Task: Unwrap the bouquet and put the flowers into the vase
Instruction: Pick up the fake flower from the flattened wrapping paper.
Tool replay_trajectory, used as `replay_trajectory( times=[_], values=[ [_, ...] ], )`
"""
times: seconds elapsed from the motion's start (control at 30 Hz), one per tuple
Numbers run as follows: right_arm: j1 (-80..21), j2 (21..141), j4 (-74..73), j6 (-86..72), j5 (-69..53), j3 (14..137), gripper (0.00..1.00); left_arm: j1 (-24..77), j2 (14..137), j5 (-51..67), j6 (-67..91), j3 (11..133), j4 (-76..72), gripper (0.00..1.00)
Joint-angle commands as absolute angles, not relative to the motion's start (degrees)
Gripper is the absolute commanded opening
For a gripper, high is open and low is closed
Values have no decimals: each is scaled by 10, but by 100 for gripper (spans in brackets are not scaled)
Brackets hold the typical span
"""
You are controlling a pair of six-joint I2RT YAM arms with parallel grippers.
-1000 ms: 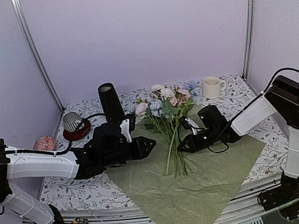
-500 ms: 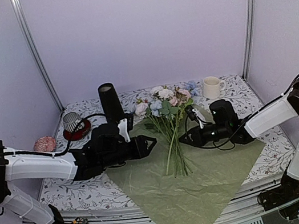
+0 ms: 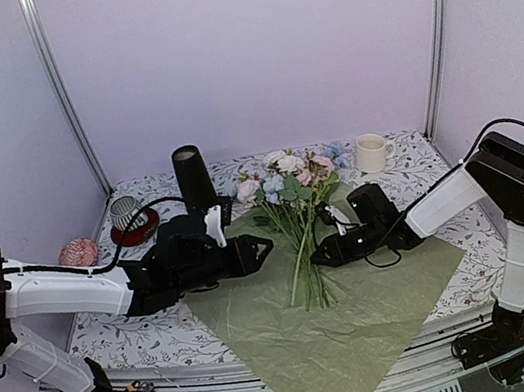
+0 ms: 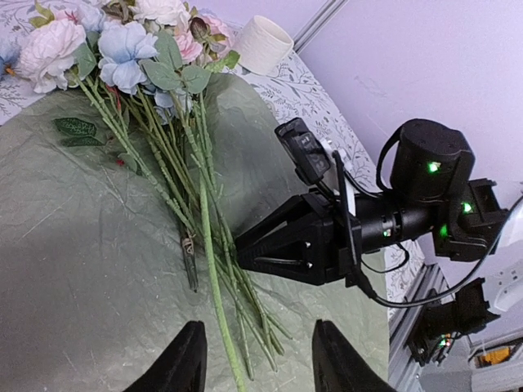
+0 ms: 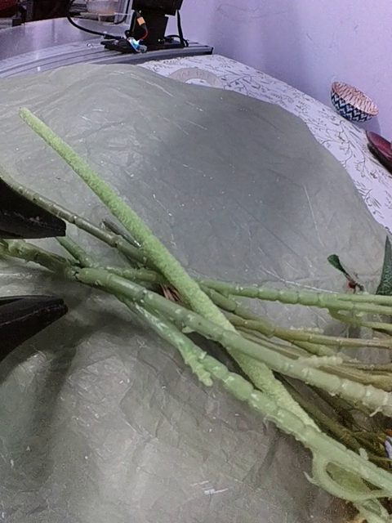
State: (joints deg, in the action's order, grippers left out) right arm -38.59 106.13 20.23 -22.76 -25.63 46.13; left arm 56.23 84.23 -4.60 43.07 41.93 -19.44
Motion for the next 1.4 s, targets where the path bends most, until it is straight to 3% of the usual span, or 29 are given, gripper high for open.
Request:
replay_trajectory(
  times=[0.0, 0.37, 0.7, 1.13, 1.37],
  values=[
    [-386, 1073, 185, -229, -254, 480, 26, 568, 830, -50, 423, 420, -201, 46],
    [-386, 1100, 178, -229, -290, 498, 24, 568, 835, -50, 420, 427, -193, 46],
    [-386, 1067, 197, -225, -286, 480, 4, 568, 835, -52, 423, 425, -188, 46],
    [-389, 963, 281, -217, -261, 402, 3, 568, 844, -42, 420, 430, -200, 45],
    [-418, 908, 324, -194, -258, 373, 3, 568, 862, -25, 406, 446, -253, 53]
  ],
)
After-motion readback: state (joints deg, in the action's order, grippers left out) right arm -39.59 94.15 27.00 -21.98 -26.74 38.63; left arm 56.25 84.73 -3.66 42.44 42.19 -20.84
